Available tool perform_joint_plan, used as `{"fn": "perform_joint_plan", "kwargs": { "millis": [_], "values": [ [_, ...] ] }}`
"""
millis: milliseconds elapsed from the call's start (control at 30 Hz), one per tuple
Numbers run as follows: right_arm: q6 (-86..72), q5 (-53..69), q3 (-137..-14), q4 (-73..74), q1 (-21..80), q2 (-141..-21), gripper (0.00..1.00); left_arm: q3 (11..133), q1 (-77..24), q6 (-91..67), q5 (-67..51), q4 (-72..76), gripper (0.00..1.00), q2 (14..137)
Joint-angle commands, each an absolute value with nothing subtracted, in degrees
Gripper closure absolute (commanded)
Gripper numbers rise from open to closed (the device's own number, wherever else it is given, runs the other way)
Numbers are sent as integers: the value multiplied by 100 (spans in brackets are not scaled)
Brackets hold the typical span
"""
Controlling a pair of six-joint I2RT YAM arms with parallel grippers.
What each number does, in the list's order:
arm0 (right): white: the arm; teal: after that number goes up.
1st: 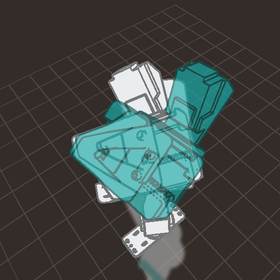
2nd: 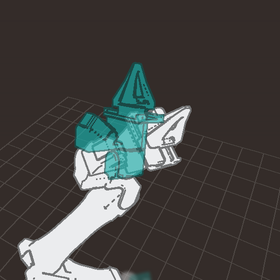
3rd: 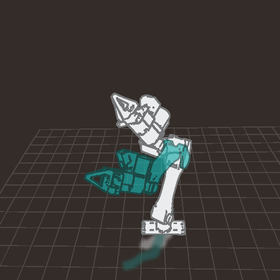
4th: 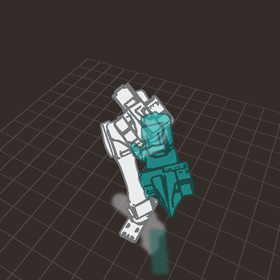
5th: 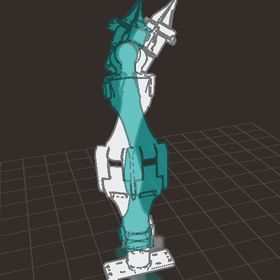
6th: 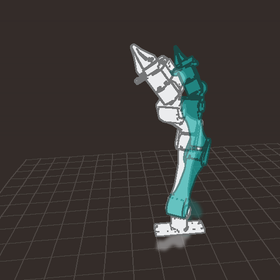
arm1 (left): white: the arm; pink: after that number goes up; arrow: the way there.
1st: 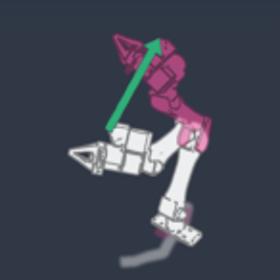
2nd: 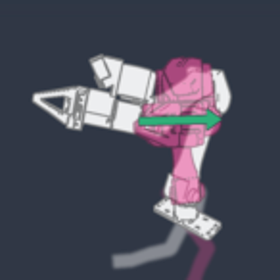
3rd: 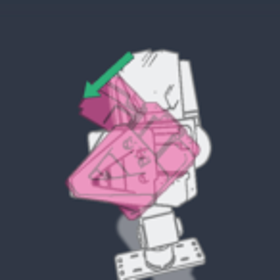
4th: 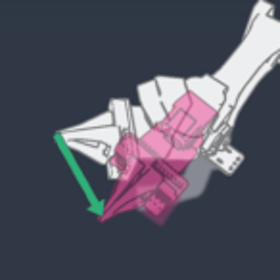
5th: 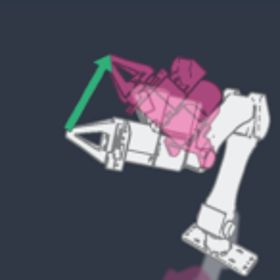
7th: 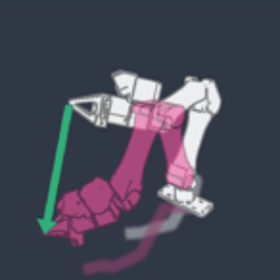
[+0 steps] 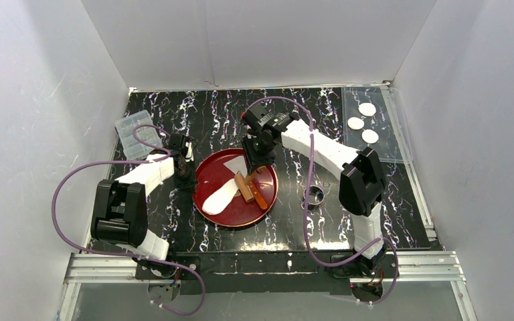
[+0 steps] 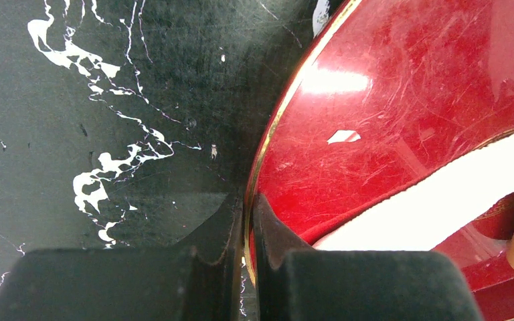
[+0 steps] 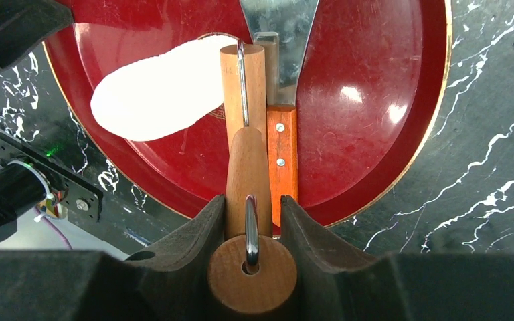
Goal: Roll out the dumpling wrappers from the dough
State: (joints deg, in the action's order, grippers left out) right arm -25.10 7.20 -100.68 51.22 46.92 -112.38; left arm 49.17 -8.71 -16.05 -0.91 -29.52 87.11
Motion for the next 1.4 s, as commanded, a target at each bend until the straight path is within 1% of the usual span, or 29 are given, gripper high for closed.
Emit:
{"fn": "perform_joint_plan", "kwargs": {
  "millis": [0,100,267,433,567,733,933,1200,1267,1367],
  "values": [
    [-2324,802,-10875,5767,4665,-11436,99,4961,-825,-1529,226,-3011,100,8465],
    [-2715,1123,-10896,5291,4678,-11124,99,4923,-826,-1521,236,-2999,100,8445],
    [-3329,1783,-10513,4557,4742,-10757,99,5010,-826,-1495,361,-3052,100,8622],
    [-3884,2460,-10508,4480,4801,-11099,99,4971,-817,-1494,351,-3039,100,8499],
    [-4053,2368,-10465,4348,4825,-11333,99,4861,-800,-1504,252,-2947,100,8333],
    [-3985,2314,-10494,4509,4851,-11651,99,5087,-798,-1559,192,-3088,100,8658],
    [-3788,1731,-10309,4562,4900,-11901,99,5092,-802,-1582,230,-3117,100,8764],
    [-3529,1397,-11049,5035,5222,-12771,99,5052,-798,-1565,255,-3101,100,8638],
    [-3355,1231,-11067,5098,5239,-12714,99,5026,-800,-1557,258,-3082,100,8604],
    [-2964,482,-10330,4853,5235,-12228,99,5036,-800,-1547,264,-3084,100,8572]
  ]
}}
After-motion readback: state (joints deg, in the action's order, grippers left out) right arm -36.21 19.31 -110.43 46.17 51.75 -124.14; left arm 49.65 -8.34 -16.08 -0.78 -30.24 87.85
